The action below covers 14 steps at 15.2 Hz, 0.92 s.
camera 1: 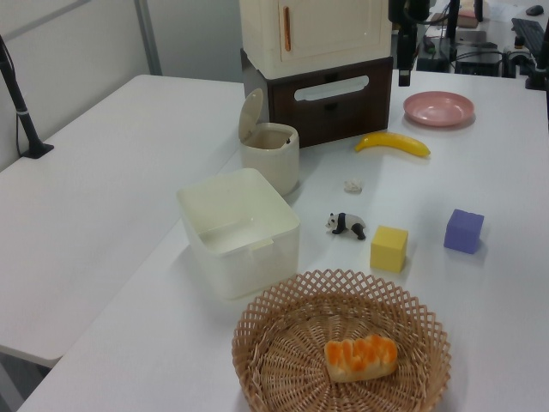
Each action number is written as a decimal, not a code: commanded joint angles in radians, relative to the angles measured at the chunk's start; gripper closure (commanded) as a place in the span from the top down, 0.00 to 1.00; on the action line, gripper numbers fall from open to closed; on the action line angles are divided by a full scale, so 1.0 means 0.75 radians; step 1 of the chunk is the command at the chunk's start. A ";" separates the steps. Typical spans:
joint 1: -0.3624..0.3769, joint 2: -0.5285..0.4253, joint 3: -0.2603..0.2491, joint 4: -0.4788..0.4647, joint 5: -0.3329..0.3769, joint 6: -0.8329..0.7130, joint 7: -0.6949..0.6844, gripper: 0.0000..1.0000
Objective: Grab it up and put it in the trash
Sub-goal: 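Move the gripper down toward the small white paper ball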
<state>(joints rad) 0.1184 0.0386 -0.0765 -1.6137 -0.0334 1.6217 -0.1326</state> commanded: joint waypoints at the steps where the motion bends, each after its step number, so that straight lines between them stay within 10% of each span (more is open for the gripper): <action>1: 0.000 0.008 -0.021 0.008 0.020 -0.009 -0.030 1.00; 14: 0.006 0.032 -0.021 -0.004 0.014 0.049 -0.032 1.00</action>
<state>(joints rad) 0.1185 0.0466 -0.0818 -1.6133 -0.0334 1.6293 -0.1329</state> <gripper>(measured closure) 0.000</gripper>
